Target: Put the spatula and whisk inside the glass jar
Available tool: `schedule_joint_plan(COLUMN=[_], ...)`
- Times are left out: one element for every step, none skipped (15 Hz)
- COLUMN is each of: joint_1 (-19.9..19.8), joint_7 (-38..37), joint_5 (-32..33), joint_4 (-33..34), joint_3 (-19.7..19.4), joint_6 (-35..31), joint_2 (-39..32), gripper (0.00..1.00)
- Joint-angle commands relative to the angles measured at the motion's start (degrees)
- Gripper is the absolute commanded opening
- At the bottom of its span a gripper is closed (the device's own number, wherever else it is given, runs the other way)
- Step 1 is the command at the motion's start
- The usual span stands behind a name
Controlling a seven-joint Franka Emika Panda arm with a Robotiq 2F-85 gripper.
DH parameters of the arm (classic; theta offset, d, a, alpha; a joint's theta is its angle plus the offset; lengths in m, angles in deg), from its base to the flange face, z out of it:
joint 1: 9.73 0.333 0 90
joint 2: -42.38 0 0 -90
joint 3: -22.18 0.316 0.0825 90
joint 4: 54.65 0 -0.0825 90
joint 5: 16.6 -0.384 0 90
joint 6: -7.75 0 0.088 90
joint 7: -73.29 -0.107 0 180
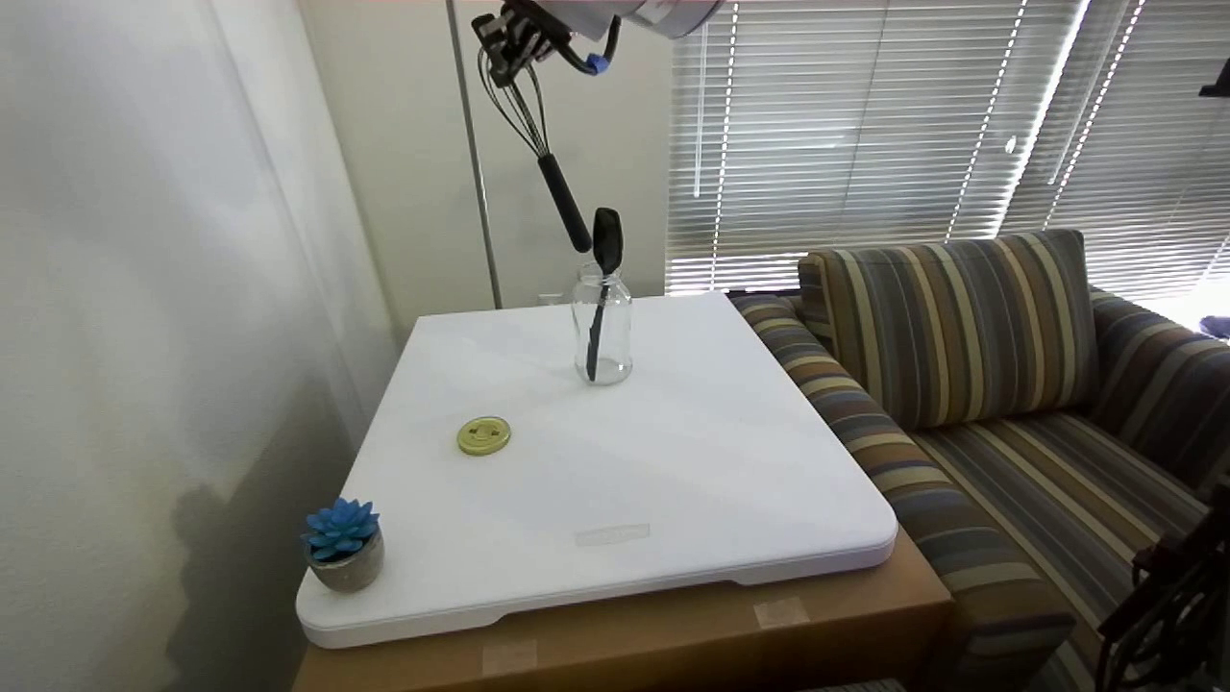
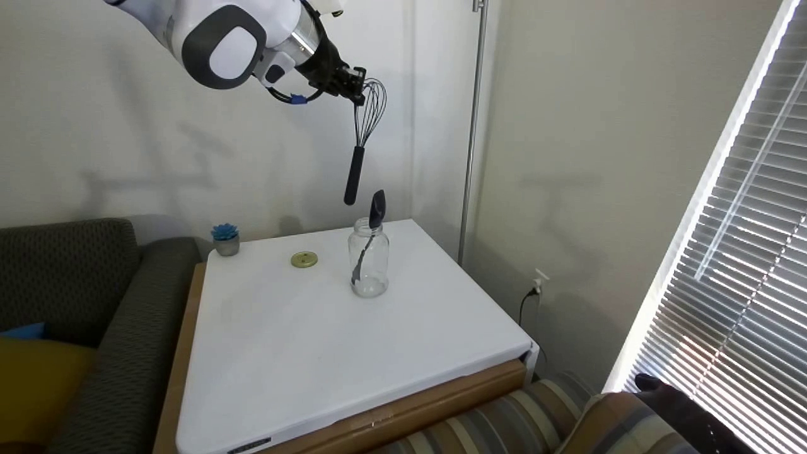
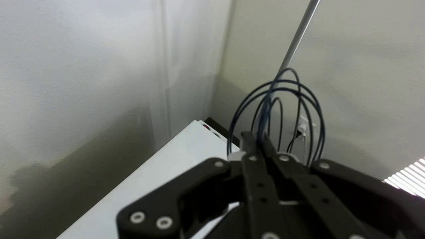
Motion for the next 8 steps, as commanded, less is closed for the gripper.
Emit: schedule_joint_plan(joint_1=[-1.4, -1.3, -1.3, -1.4, -1.4, -1.4, -1.3, -1.1], joint_7=[1.8, 1.8, 1.7, 1.7, 1.8, 1.9, 1.7, 1.6], joint_5=[-0.3, -0.3, -0.3, -0.3, -0.4, -0.3, -0.2, 0.0], joint_4=[0.9, 0.9, 0.9, 1.0, 1.1, 1.2, 1.1, 1.1], joint_3=[1.4, 1.3, 1.3, 1.3, 1.4, 1.3, 1.1, 0.8], joint_6=[-1.4, -1.5, -1.6, -2.1, -2.4, -2.9, -3.2, -3.8], joint_2=[-0.1, -0.1, -0.1, -0.3, -0.3, -0.5, -0.5, -0.7], gripper=[0.01, 0.01, 0.01, 0.01, 0.01, 0.01, 0.01, 0.01])
